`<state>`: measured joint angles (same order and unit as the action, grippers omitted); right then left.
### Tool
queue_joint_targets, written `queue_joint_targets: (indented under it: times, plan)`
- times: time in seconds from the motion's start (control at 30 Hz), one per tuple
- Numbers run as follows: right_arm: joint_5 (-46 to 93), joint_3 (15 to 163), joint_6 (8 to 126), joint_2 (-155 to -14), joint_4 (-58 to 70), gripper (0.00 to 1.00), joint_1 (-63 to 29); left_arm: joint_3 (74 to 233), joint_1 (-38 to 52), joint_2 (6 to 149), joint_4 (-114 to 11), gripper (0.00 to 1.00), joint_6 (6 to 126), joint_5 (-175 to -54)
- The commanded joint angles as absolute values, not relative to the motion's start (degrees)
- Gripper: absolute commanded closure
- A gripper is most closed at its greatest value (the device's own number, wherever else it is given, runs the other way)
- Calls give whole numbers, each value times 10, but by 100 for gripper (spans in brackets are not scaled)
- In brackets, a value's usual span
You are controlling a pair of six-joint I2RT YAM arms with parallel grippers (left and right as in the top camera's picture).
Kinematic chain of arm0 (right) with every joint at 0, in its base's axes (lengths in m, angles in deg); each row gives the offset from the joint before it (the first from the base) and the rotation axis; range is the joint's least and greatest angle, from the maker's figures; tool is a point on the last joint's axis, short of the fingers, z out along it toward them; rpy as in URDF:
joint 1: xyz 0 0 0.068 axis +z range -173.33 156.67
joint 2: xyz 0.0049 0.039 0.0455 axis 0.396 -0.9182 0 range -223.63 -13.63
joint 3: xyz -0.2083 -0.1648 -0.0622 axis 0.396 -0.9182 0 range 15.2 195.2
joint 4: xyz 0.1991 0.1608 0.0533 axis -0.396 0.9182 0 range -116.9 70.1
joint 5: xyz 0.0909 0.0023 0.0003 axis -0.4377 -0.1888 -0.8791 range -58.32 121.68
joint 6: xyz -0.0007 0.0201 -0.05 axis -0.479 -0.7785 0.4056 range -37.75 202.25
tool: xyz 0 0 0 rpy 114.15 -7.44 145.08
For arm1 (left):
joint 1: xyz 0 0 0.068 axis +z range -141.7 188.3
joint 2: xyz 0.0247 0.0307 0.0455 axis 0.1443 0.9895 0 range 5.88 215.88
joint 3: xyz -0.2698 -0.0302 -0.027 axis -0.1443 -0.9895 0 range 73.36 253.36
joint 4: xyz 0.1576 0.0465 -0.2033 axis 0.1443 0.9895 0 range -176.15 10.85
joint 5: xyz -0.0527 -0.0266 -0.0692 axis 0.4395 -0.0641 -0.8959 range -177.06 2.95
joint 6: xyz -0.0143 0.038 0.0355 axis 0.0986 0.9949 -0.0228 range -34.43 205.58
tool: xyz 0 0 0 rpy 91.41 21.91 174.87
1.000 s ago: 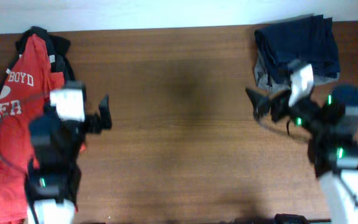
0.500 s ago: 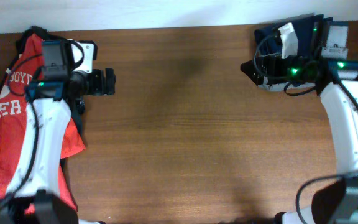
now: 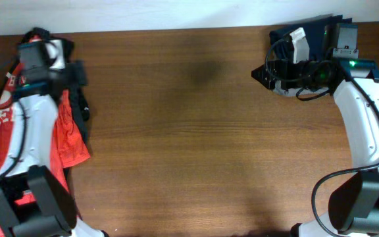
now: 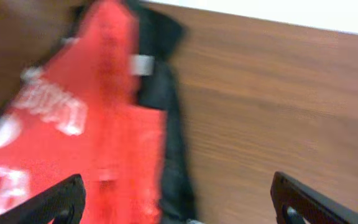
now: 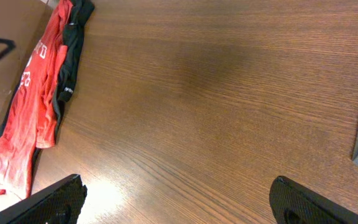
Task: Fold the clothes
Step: 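Reach the left gripper to the red shirt's top edge and grasp it, then lift the red shirt with the left gripper and drag it rightward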
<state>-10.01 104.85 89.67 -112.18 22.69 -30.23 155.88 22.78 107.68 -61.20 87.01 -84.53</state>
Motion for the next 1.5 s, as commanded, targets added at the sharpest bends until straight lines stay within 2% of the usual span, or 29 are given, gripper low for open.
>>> queue_joint_targets:
  times: [0.0,0.17,0.2,0.3,0.53,0.8,0.97,1.03,1.1,1.27,1.47]
  plan:
    - [-112,1061,893,-1120,235,1,-305,1567,273,1099,-622,8,849,-816]
    - [-112,1061,893,-1121,239,1,-305,1567,322,1149,-626,11,849,-812]
    - [-112,1061,893,-1121,239,1,-305,1567,329,1162,-628,17,849,-812]
    - [-112,1059,892,-1121,239,0,-305,1567,338,1196,-645,23,848,-799]
    - [-96,1044,892,-1121,239,7,-305,1567,340,1262,-684,25,849,-767]
    - [-94,1042,892,-1124,238,7,-305,1567,340,1280,-691,60,849,-767]
    - [-94,1042,892,-1124,237,8,-305,1567,340,1280,-690,91,849,-767]
    - [-90,1042,892,-1124,237,7,-305,1574,339,1279,-685,96,849,-767]
    - [-86,1042,892,-1124,237,8,-305,1592,336,1274,-665,99,847,-767]
    - [-86,1042,892,-1124,237,8,-305,1674,321,1245,-588,99,838,-773]
    - [-86,1042,892,-1124,237,9,-305,1807,255,1163,-484,99,839,-857]
